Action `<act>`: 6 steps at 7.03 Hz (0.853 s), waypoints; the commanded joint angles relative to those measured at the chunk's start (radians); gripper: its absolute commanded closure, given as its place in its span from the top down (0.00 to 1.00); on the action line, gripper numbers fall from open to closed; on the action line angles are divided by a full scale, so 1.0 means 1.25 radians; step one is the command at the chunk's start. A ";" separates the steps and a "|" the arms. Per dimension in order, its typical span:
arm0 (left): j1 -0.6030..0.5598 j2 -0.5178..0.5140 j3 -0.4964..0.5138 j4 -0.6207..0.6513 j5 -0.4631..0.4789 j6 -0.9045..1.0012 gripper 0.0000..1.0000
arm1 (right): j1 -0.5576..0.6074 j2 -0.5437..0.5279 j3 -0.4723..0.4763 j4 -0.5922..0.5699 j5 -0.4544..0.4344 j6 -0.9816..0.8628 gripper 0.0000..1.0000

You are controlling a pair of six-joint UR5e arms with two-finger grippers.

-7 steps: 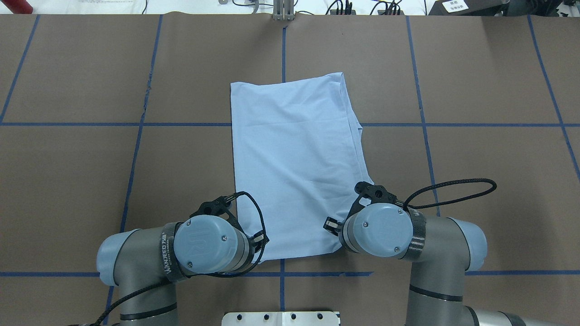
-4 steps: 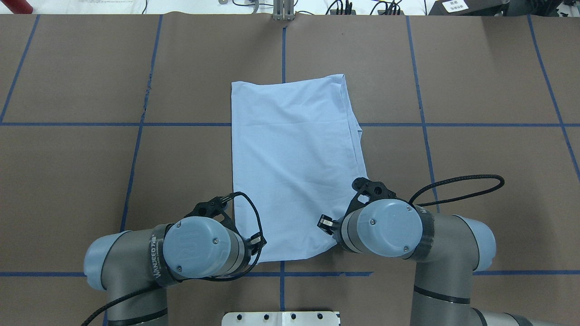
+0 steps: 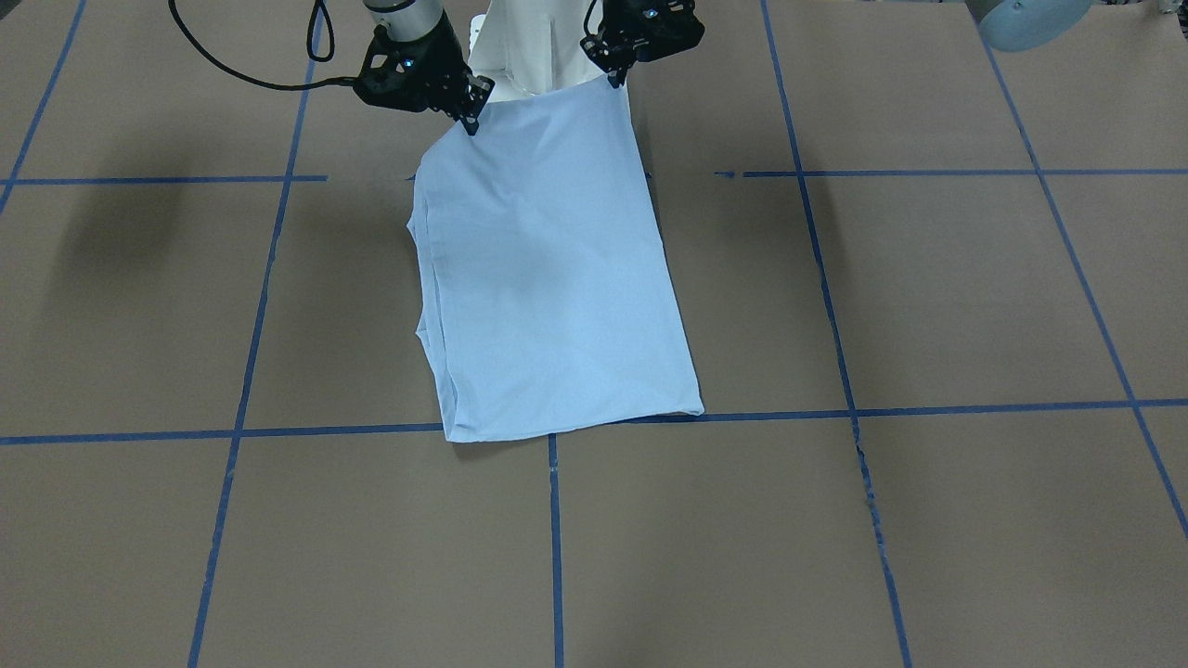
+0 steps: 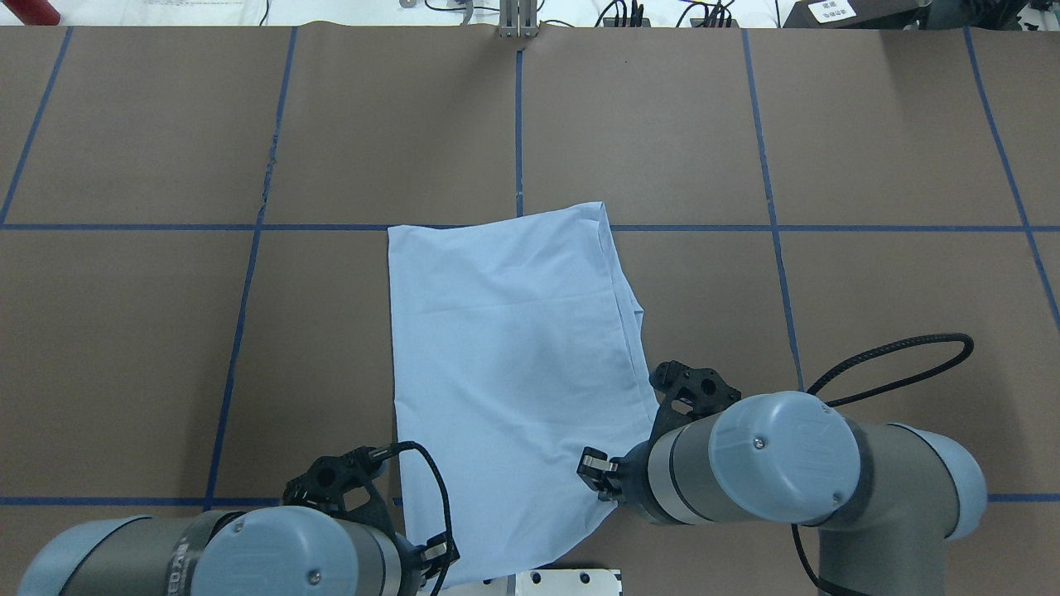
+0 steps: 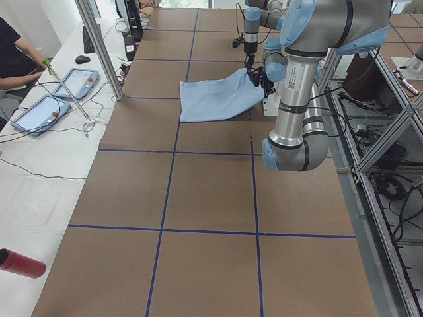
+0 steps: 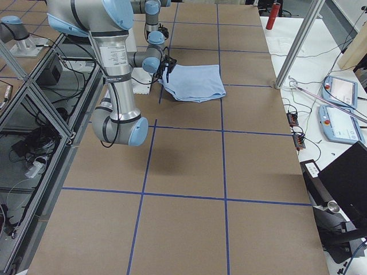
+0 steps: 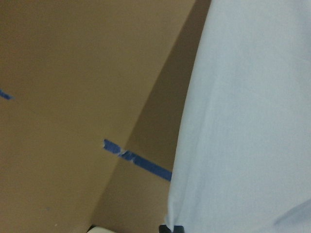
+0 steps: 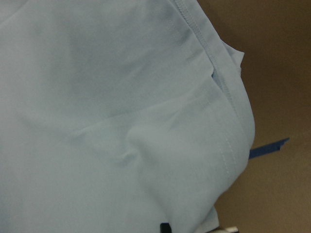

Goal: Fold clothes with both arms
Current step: 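Lift the near edge with both grippers and fold it away from the robot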

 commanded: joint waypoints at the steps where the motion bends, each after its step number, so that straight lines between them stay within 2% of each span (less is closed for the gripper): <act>1: 0.003 0.001 -0.033 0.036 -0.001 0.002 0.00 | -0.021 0.007 -0.002 0.001 0.023 -0.003 0.00; 3: -0.066 -0.005 -0.022 0.031 -0.001 0.073 0.00 | 0.038 0.044 -0.055 0.024 0.013 -0.031 0.00; 4: -0.120 -0.007 0.004 0.026 -0.001 0.096 0.00 | 0.086 0.046 -0.088 0.091 0.013 -0.054 0.00; 5: -0.183 -0.021 0.045 -0.010 -0.005 0.145 0.00 | 0.131 0.064 -0.140 0.141 0.014 -0.054 0.00; 6: -0.229 -0.022 0.104 -0.059 -0.006 0.157 0.00 | 0.170 0.099 -0.200 0.152 0.014 -0.063 0.00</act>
